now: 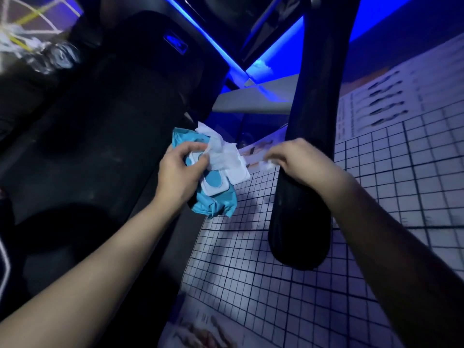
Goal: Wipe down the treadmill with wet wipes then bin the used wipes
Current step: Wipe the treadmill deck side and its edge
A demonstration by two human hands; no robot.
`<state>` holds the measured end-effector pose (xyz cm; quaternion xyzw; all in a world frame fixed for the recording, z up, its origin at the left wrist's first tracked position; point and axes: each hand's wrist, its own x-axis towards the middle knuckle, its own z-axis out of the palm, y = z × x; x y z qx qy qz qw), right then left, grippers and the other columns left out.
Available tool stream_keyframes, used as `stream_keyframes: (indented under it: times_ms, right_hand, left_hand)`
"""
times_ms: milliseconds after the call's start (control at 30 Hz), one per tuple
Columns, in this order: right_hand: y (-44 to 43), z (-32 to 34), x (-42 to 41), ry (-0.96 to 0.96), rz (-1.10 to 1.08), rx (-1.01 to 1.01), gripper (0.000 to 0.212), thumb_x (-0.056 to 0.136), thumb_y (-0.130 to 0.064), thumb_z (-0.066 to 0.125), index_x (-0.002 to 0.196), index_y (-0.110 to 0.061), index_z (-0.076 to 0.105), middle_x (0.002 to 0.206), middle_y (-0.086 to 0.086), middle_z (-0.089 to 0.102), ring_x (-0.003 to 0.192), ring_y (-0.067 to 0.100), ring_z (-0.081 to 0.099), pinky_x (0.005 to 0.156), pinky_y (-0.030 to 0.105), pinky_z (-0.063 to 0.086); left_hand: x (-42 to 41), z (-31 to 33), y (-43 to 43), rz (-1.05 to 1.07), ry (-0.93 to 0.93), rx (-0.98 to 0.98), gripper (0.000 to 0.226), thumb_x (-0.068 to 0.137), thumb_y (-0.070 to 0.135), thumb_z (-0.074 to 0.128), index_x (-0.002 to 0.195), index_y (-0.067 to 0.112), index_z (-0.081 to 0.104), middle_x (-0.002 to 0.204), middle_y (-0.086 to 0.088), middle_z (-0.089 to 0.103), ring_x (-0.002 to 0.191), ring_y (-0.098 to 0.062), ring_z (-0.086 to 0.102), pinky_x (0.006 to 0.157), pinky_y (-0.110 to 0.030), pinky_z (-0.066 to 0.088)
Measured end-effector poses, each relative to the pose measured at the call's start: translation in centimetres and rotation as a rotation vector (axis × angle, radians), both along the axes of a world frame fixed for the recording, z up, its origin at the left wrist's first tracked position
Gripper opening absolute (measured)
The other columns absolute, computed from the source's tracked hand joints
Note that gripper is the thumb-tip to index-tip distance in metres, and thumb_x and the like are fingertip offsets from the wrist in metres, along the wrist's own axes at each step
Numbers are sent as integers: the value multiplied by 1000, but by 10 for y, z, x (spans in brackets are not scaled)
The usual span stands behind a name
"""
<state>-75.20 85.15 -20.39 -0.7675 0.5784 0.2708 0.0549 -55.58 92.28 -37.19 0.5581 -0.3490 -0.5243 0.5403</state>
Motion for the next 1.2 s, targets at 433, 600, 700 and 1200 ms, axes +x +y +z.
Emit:
stream_keyframes:
  times_ms: [433,600,700,1200]
  right_hand:
    - [28,13,2,236,233,255,28,98,-25,55,107,-44,74,110,-13,70,89,11,56,73,20,32]
    - [47,13,-1,169,249,256,24,95,-28,59,105,-43,75,111,-12,72,104,17,64,79,20,40]
    - [63,24,1,125,256,296,23,96,-34,60,109,-47,73,108,-15,71,103,12,62,80,19,39]
    - [126,37,7,-255,265,568,19,98,-23,62,110,-28,76,107,-13,74,103,4,66,96,26,49]
  left_hand:
    - [-11,5,20,30,14,34,11,96,20,75,107,23,76,118,4,69,98,8,64,80,-6,48]
    - [-16,6,37,99,49,38,9,95,24,76,104,27,76,118,-5,72,96,-15,71,84,-32,59]
    - [-12,8,46,167,43,38,10,95,25,75,104,27,76,112,-2,74,98,-18,72,83,-35,59]
    - [-17,14,83,285,129,74,20,81,44,78,99,36,79,112,6,76,106,-22,74,95,-54,60]
